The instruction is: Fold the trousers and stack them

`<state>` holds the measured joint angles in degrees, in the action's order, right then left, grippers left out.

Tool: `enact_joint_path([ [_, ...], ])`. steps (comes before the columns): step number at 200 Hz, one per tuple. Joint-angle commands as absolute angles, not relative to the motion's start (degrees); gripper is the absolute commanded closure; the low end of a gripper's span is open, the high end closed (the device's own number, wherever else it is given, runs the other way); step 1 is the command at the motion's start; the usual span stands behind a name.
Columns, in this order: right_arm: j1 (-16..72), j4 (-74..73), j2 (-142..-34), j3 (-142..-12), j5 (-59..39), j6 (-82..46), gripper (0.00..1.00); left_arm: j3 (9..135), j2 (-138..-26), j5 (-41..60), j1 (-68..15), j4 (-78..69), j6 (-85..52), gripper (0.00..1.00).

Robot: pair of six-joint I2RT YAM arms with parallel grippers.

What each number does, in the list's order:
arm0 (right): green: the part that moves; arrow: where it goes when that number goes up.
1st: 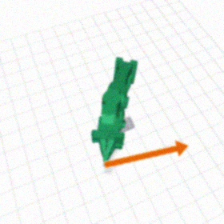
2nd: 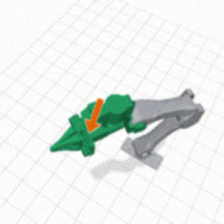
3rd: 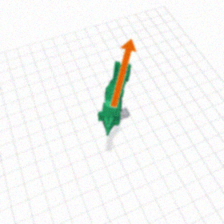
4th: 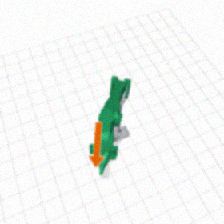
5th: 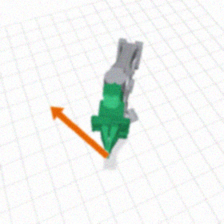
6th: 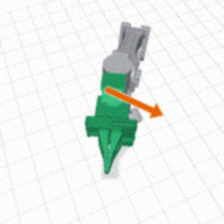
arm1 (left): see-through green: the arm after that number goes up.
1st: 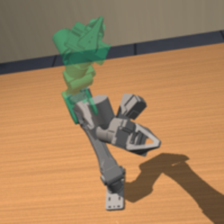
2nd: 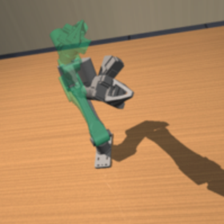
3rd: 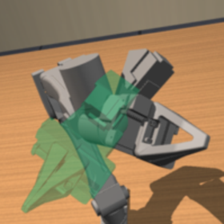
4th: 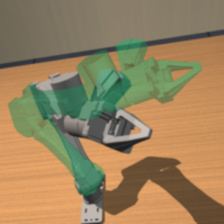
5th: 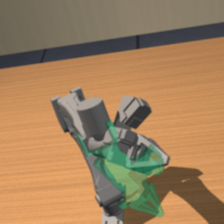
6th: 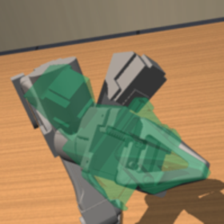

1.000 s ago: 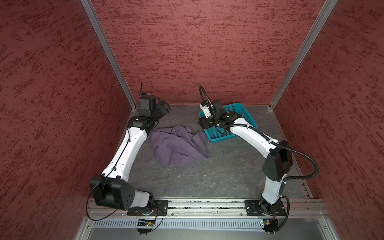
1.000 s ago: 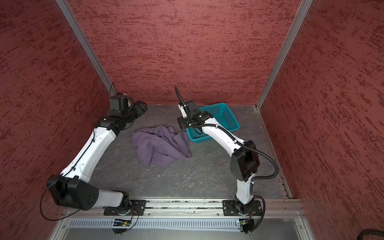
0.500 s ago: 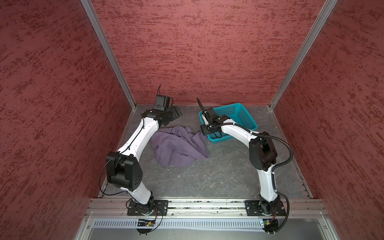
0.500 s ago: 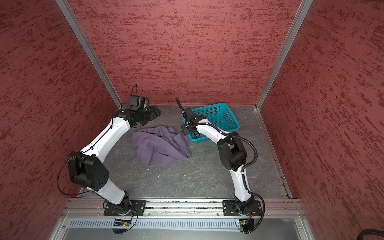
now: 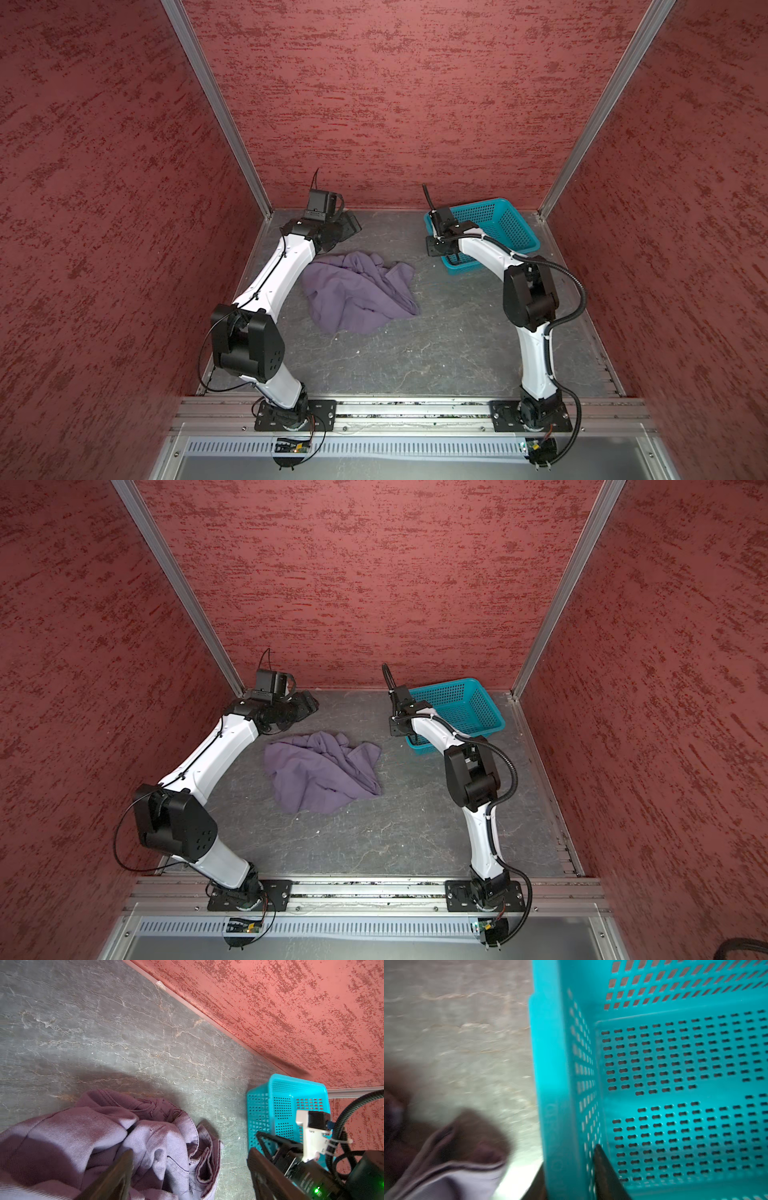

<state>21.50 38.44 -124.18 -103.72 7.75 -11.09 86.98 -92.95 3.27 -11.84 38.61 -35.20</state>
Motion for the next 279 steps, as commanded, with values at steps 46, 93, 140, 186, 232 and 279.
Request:
enact_joint_path([
  [46,14.17,40.76,-132.87,-117.14,9.42,-7.91,0.80,86.02,-92.24,4.65,-11.35,38.30,-35.78,0.14],
  [93,11.82,44.99,-138.36,-127.04,9.75,-6.33,0.80,85.58,-90.97,3.36,-11.17,39.67,-34.54,0.14],
  [140,11.25,45.43,-136.99,-128.93,7.04,-6.56,0.60,84.66,-89.86,4.95,-11.52,40.01,-32.18,0.11],
  [186,12.28,44.66,-125.29,-124.88,0.98,-10.59,0.37,91.71,-95.37,0.54,-22.76,52.89,-21.75,0.06],
  [232,21.39,37.21,-106.70,-106.68,1.28,-9.65,0.19,88.38,-97.03,-7.68,-28.02,60.39,-23.15,0.04],
  [279,32.58,27.38,-98.62,-83.94,-9.06,-17.41,0.20,81.08,-93.99,-5.19,-25.17,56.16,-26.17,0.03],
])
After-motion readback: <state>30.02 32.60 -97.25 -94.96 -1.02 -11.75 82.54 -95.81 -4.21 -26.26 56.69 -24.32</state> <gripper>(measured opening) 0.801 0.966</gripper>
